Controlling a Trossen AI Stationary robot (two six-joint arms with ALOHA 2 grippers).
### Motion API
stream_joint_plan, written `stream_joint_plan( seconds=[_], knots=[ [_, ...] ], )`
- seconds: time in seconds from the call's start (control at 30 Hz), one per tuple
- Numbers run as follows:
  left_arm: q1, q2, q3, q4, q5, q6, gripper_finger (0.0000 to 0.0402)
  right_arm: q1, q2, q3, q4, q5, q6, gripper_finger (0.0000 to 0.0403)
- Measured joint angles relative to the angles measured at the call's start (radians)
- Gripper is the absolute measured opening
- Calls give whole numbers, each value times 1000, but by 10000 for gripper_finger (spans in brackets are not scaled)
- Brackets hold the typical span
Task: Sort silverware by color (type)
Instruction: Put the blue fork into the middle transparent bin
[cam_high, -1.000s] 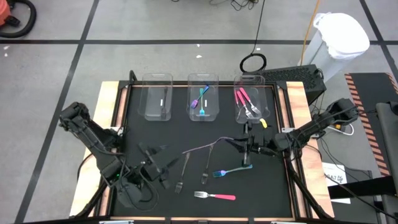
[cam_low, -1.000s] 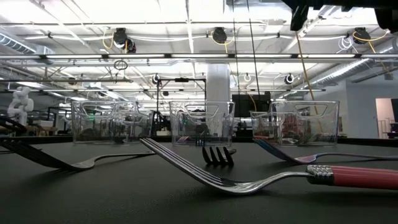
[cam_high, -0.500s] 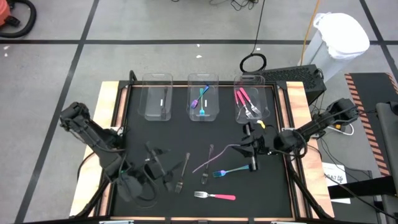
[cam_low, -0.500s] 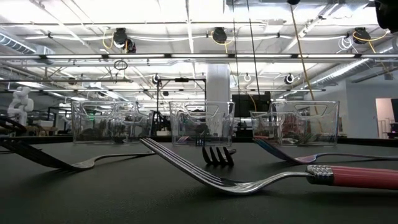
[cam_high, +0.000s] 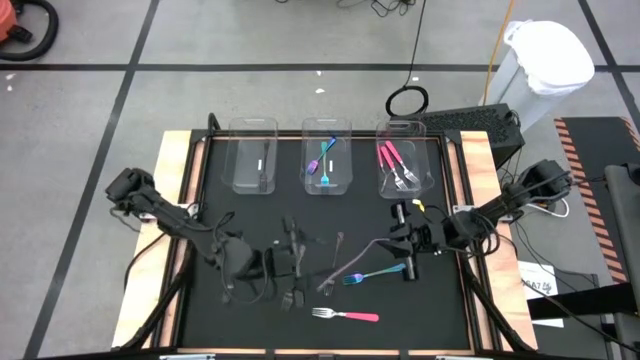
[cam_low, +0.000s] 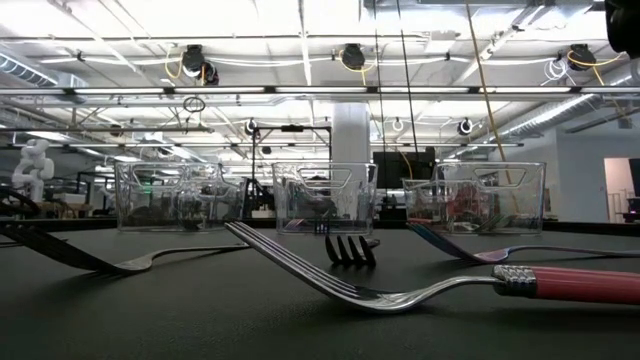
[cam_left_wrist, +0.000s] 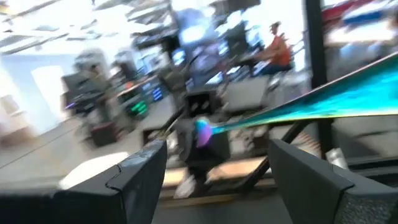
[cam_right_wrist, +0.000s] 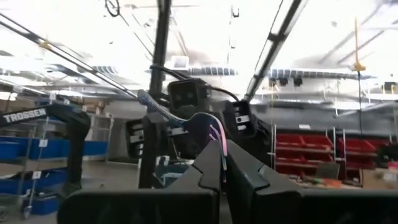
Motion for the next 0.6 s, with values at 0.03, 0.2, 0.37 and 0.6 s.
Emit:
stream_joint_plan(
  seconds=[0.03,0.2,0.37,0.6],
  knots=[
    [7,7,0,23,39,5,280,7,1,0,6,0,-15,3],
    [15,55,0,173,153,112,280,38,1,0,40,3,-79,3],
    [12,127,0,382,243,228,278,54,0,0,50,10,-124,3],
    [16,235,0,606,297,384,218,56,0,1,60,34,-132,4]
  ],
)
